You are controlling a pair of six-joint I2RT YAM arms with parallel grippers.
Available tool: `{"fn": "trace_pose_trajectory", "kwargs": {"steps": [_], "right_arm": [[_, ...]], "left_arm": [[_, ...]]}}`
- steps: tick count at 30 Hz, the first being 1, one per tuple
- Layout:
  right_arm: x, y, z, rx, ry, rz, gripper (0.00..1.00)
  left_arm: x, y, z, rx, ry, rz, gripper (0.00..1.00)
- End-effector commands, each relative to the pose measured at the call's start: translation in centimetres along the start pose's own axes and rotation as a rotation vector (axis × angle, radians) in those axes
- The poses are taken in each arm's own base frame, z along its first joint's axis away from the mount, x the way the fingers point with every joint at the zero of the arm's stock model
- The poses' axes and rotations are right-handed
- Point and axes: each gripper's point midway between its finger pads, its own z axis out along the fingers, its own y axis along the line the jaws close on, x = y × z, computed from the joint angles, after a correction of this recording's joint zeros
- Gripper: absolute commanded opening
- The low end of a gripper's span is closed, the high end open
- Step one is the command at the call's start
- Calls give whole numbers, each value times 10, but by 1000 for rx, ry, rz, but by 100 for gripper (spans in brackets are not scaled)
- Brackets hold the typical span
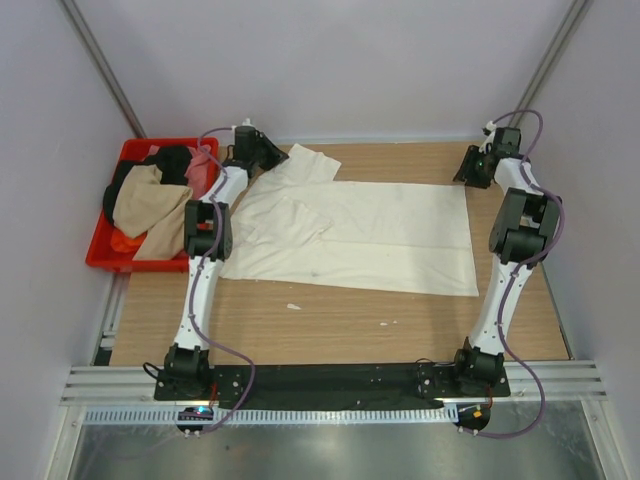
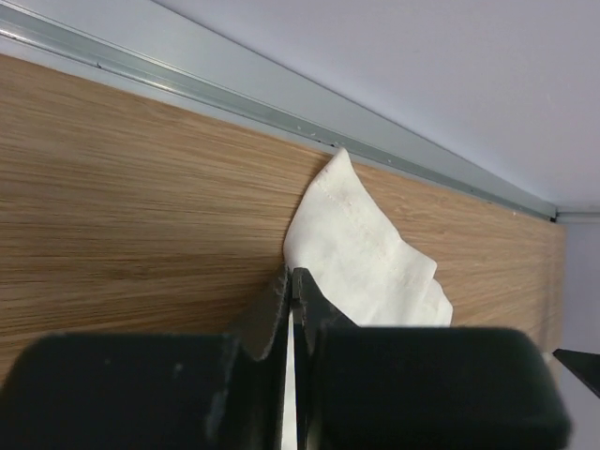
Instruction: Fold and stack the t-shirts
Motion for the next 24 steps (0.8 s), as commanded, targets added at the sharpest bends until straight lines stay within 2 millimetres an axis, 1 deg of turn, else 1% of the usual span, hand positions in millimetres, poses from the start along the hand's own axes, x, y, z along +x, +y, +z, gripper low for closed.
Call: {"fn": "trace_pose_trajectory", "kwargs": {"steps": [1, 3, 4, 6, 9, 11, 12, 13, 16, 17, 18, 20, 22, 23, 24], "right_arm": [[-8, 1, -8, -38, 8, -78, 46], [-7, 1, -8, -51, 12, -91, 45], [-7, -1, -7, -49, 15, -89, 43], [-3, -5, -5, -49, 33, -118, 40], [-5, -12, -5, -35, 29, -131, 35], [-8, -16, -6, -28, 23, -139, 36], [-7, -18, -7, -31, 27, -147, 39], [-9, -14, -7, -51, 23, -156, 40], [-8, -12, -2, -84, 27, -180, 42], [-6, -8, -1, -110, 33, -184, 42], [-1, -9, 4, -118, 47, -180, 42], [0, -5, 8, -150, 51, -188, 41], [5, -6, 12, -157, 65, -187, 38], [5, -4, 13, -171, 66, -191, 36], [6, -3, 14, -180, 68, -192, 34]], "left_arm": [[-2, -13, -2, 51, -5, 9, 0], [-5, -18, -4, 65, -14, 13, 0], [-7, -24, -6, 77, -16, 17, 0], [-10, -27, -7, 85, -18, 21, 0], [-16, -35, -12, 97, -26, 34, 0], [-22, -41, -15, 107, -40, 41, 0], [-24, -42, -16, 108, -46, 42, 0], [-25, -42, -16, 110, -48, 43, 0], [-25, -42, -15, 111, -53, 38, 0], [-24, -40, -13, 109, -50, 31, 0], [-23, -39, -13, 108, -49, 28, 0], [-20, -36, -11, 102, -43, 19, 0], [-19, -33, -10, 102, -39, 12, 0], [-22, -37, -10, 117, -54, 17, 0], [-22, -34, -9, 113, -52, 13, 0]]}}
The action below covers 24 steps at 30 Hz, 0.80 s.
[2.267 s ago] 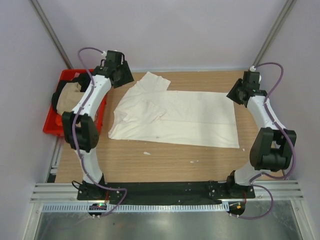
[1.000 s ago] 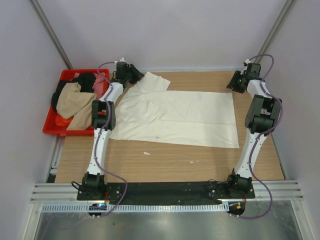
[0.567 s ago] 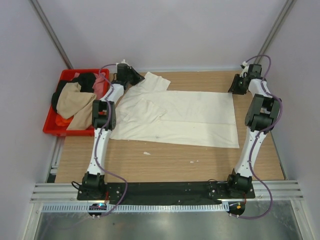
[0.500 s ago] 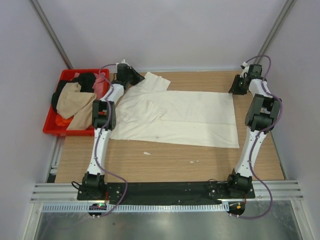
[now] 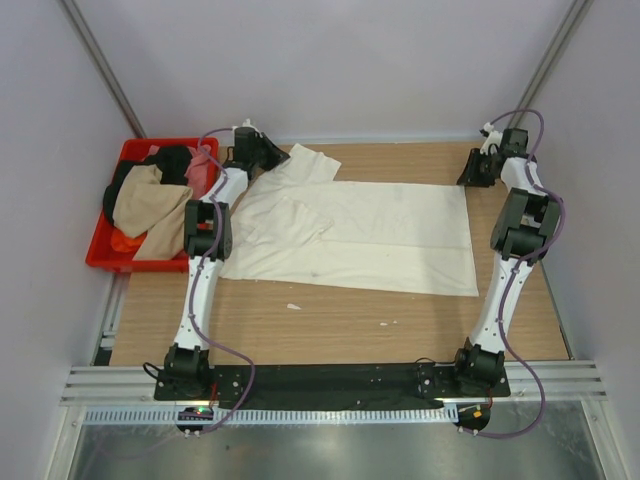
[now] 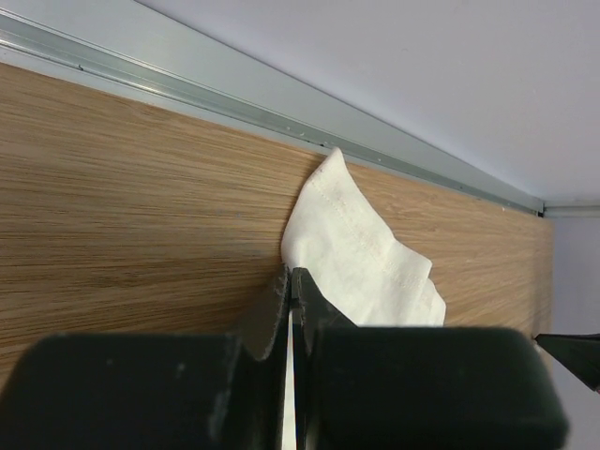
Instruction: Fold and stack the t-shirts
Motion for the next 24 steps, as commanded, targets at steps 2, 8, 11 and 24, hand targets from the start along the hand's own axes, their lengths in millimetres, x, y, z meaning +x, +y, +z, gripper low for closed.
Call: {"fn": "trace_pose_trajectory", "kwargs": {"steps": [2, 8, 11, 24], "right_arm": [[-2, 10, 2, -74, 1, -34, 30], [-9, 13, -5, -103, -22, -40, 16], [-9, 10, -11, -113, -34, -35, 24], [1, 5, -14, -182, 1, -85, 37]], "left_arm": [[-25, -32, -10, 76, -53, 18, 0], [-38, -41, -18, 93, -66, 17, 0], [-43, -45, -22, 98, -73, 22, 0], [-37, -36, -16, 96, -64, -11, 0]]}}
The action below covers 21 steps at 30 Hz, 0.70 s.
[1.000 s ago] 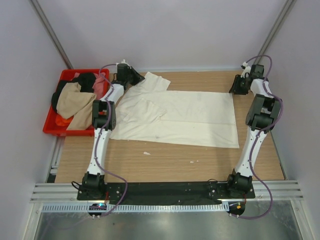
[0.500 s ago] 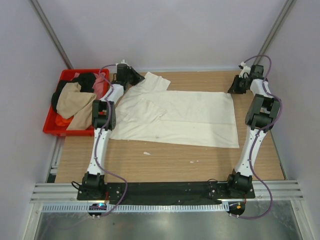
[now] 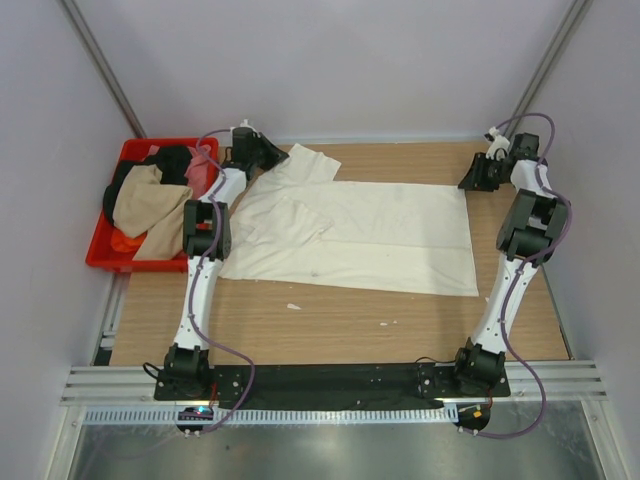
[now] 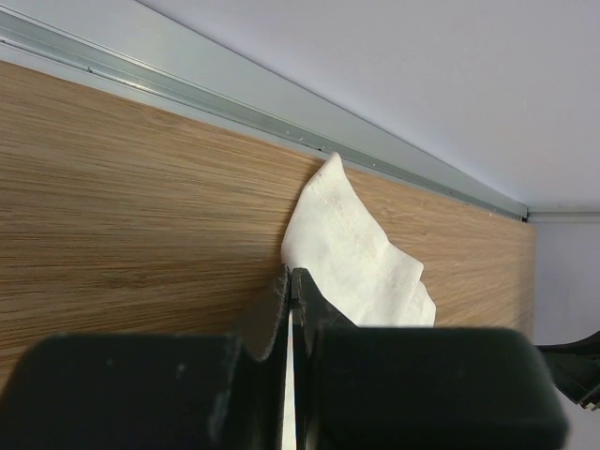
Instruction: Fold and stack the t-shirts
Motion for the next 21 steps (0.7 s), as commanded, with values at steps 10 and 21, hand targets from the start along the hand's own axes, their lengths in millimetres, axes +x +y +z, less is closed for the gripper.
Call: {"fn": "trace_pose_trajectory", "kwargs": {"steps": [10, 21], "right_arm": [[-23, -2, -2, 27, -76, -55, 1], [-72, 6, -49, 167, -353, -98, 1]], "left_arm": [[-36, -46, -19, 101, -60, 39, 0], [-70, -91, -64, 136, -110, 165, 0]]}}
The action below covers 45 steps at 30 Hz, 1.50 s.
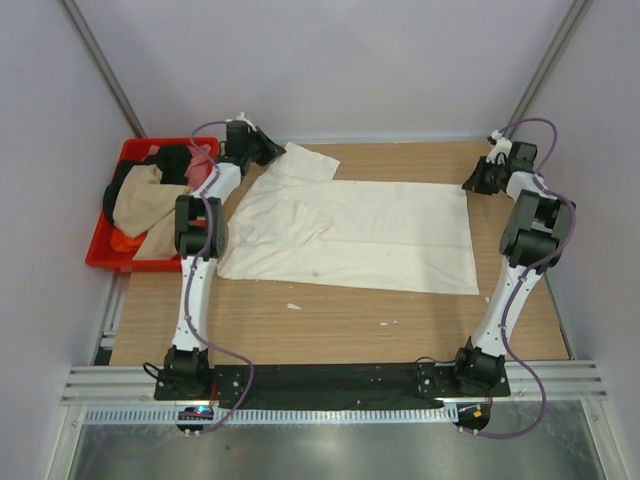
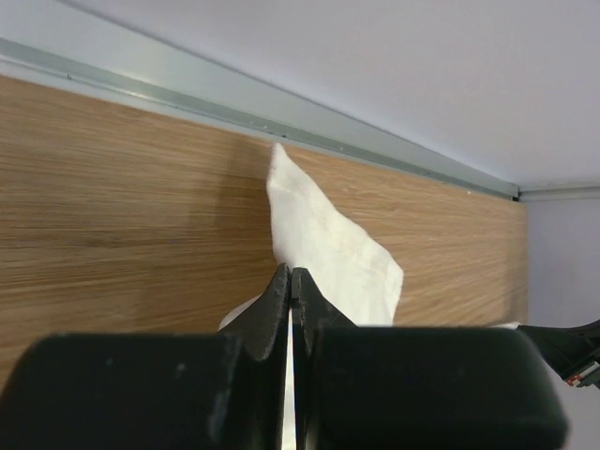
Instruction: Fold and stack the t-shirts
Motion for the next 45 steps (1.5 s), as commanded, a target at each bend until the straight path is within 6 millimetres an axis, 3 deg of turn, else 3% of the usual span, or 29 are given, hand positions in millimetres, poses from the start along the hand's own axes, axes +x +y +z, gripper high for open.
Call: {"fn": "trace_pose_trajectory", "kwargs": {"steps": [1, 6, 8, 9, 14, 24, 37, 45], "right_arm": [[-76, 9, -36, 57, -248, -78, 1], [-65, 13, -34, 35, -271, -92, 1], [-77, 16, -43, 48, -334, -120, 1], [-67, 13, -43, 70, -326, -112, 1], [-75, 6, -56, 148, -389, -106, 1], [-62, 15, -78, 176, -404, -60, 1], [-19, 6, -87, 300, -329, 59, 1], [2, 4, -109, 388, -298, 106, 1]], "left_arm": [[-63, -73, -43, 116, -124, 132, 0], [-66, -83, -53, 132, -121, 154, 0], [-62, -79, -55, 123, -110, 159, 0], [-64, -84, -59, 128, -113, 177, 0], [-56, -78, -70, 97, -95, 205, 0], [-40, -68, -96, 27, -43, 282, 0], [-17, -54, -148, -88, -6, 327, 0], [2, -38, -176, -179, 47, 340, 0]]}}
